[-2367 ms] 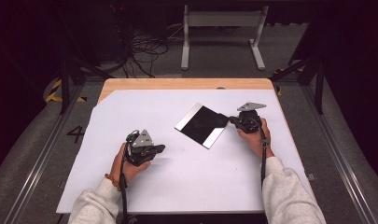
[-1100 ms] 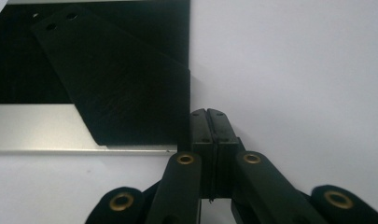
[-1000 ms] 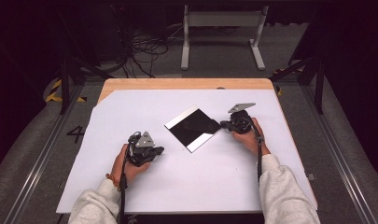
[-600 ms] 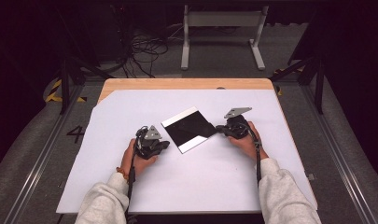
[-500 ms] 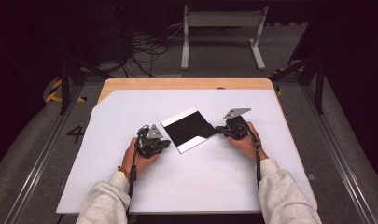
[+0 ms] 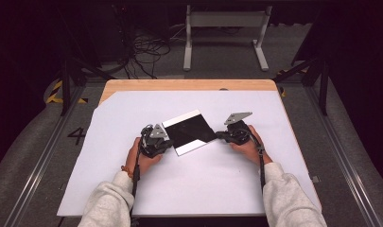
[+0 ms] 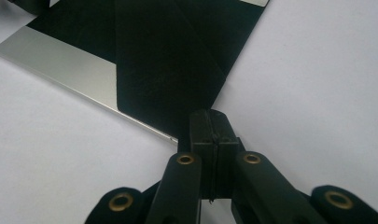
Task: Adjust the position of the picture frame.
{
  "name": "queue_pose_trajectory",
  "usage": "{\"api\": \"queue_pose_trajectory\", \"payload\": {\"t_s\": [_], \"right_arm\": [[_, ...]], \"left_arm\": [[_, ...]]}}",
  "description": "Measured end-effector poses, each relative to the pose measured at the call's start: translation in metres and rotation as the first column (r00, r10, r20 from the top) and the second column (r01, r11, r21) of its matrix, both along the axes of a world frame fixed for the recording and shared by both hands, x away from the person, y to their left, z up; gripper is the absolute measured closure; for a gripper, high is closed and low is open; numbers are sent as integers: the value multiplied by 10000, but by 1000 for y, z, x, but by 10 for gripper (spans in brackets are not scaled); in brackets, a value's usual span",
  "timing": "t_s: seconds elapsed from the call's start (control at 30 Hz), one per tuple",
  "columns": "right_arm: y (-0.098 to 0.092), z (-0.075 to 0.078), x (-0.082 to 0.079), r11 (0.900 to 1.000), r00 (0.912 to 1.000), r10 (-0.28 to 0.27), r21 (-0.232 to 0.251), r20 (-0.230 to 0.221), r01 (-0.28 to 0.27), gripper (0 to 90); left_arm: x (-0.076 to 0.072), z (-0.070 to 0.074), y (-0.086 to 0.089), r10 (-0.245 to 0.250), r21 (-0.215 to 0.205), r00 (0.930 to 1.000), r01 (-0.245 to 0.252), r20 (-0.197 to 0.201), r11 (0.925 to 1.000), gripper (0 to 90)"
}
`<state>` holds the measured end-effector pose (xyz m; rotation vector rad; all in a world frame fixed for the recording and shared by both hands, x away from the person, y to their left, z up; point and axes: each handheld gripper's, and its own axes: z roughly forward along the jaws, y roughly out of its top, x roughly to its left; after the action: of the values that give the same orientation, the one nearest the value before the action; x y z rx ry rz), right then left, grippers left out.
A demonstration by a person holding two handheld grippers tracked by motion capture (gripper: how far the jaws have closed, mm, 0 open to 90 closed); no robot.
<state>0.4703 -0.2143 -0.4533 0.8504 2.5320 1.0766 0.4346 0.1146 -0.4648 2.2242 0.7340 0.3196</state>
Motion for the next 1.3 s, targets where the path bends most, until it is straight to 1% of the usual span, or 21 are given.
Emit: {"api": "queue_pose_trajectory", "payload": {"t_s": [0.07, 0.3, 0.37, 0.43, 0.53, 0.57, 0.6, 0.63, 0.7, 0.73, 0.77, 0.8, 0.87, 0.97, 1.0, 1.03, 1.07, 1.1, 1.3], "right_arm": [[0, 0, -1, 10000, 10000, 78, -14, 22, -78, 900], [3, -1, -4, 9991, 9991, 408, 87, -101, -407, 900], [5, 0, -5, 9990, 9990, 439, -13, -24, -439, 900], [5, 0, -6, 9990, 9990, 453, -23, -41, -453, 900], [6, 0, -6, 9989, 9988, 476, -5, -57, -476, 900], [5, 0, -6, 9990, 9990, 438, 15, -42, -438, 900], [5, 0, -6, 9996, 9996, 281, 3, 24, -281, 900], [5, 0, -5, 10000, 9999, 8, 26, 147, -8, 900], [2, 1, -3, 9988, 9991, -339, 357, 259, 330, 900], [2, 1, -3, 9985, 9983, -480, 287, 340, 470, 900], [3, 1, -2, 9978, 9973, -627, 234, 383, 618, 900], [4, 0, -1, 9973, 9973, -686, 300, 279, 677, 900], [8, -2, -1, 9969, 9967, -771, 142, 258, 768, 900], [13, -3, -1, 9978, 9982, -593, 298, 132, 589, 900], [13, -3, -1, 9979, 9981, -596, 257, 156, 592, 900], [13, -2, -1, 9982, 9985, -537, 271, 84, 535, 900], [12, -2, -1, 9985, 9991, -421, 354, -94, 424, 900], [10, -2, -2, 9984, 9992, -346, 442, -216, 356, 900], [7, -2, -3, 9989, 9993, -7, 458, -373, 24, 900]], "left_arm": [[0, 0, 1, 65, 1, 10000, -65, 19, 10000, 895], [3, 1, 4, 185, 455, 9994, -198, 298, 9988, 886], [3, 2, 3, 205, 616, 9990, -229, 392, 9978, 895], [3, 2, 4, 239, 571, 9990, -261, 383, 9980, 895], [5, 1, 6, 411, 349, 9987, -422, 298, 9985, 889], [6, 0, 7, 456, 337, 9984, -468, 347, 9983, 888], [6, 0, 8, 599, 311, 9975, -611, 367, 9977, 884], [7, 0, 9, 646, 241, 9973, -655, 351, 9976, 876], [9, -1, 10, 817, 144, 9961, -822, 321, 9965, 876], [10, 0, 11, 858, 81, 9962, -859, 134, 9963, 876], [12, 0, 11, 944, 43, 9955, -945, 93, 9955, 876], [13, 0, 12, 1010, -66, 9949, -1010, -11, 9949, 876], [15, -1, 13, 1115, -212, 9937, -1118, -123, 9935, 883], [17, -1, 12, 1078, -281, 9938, -1086, -280, 9937, 887], [19, -1, 13, 1025, -394, 9938, -1042, -432, 9938, 888], [21, -1, 14, 931, -446, 9945, -953, -484, 9945, 891], [22, -1, 15, 870, -513, 9950, -895, -487, 9947, 896], [22, -1, 15, 887, -556, 9945, -918, -559, 9942, 897], [22, -1, 14, 721, -482, 9960, -747, -521, 9960, 897]]}}
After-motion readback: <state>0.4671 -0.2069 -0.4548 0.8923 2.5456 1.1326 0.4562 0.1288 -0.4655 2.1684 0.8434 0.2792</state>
